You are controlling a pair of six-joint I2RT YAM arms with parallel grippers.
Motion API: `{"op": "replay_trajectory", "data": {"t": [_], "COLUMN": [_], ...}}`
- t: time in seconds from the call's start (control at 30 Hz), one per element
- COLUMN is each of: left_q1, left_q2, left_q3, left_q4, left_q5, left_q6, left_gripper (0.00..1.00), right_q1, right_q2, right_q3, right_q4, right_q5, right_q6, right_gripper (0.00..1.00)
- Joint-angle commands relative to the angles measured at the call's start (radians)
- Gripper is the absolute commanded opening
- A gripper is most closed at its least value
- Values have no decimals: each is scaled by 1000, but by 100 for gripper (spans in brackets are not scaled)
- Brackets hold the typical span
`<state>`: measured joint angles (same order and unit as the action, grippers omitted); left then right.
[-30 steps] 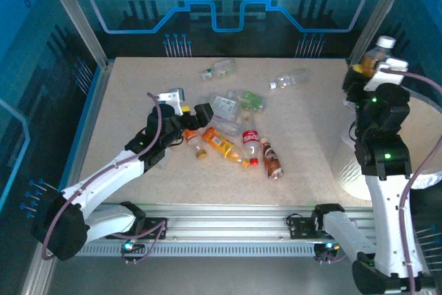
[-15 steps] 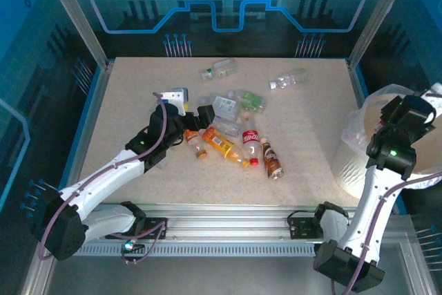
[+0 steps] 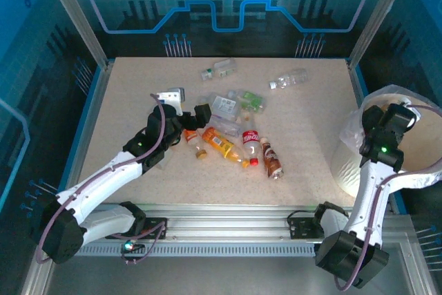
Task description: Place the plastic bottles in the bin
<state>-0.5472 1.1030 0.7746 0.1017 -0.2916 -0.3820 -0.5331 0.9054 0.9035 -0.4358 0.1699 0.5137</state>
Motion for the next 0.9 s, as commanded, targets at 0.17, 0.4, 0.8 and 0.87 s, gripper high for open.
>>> {"op": "replay_trajectory", "data": {"t": [0.17, 0.4, 0.8, 0.87], "left_q1": [-6, -6, -5, -5], "left_q2": [-20, -34, -27, -27], "left_q3": [-16, -19, -33, -33], "left_q4": [-30, -44, -81, -89], "left_q5": [-82, -153, -228, -239], "left_q6": [55, 75, -4, -16], "left_gripper": [99, 99, 99, 99], "right_q1": [29, 101, 110, 111], "right_q2": [71, 144, 156, 148], "right_q3": [-17, 11, 9, 6], "right_q4": [193, 223, 186, 171], "right_q5": [-244, -268, -263, -248], "right_q6": [78, 59, 22, 14], "right_gripper": [42, 45, 65, 68]}}
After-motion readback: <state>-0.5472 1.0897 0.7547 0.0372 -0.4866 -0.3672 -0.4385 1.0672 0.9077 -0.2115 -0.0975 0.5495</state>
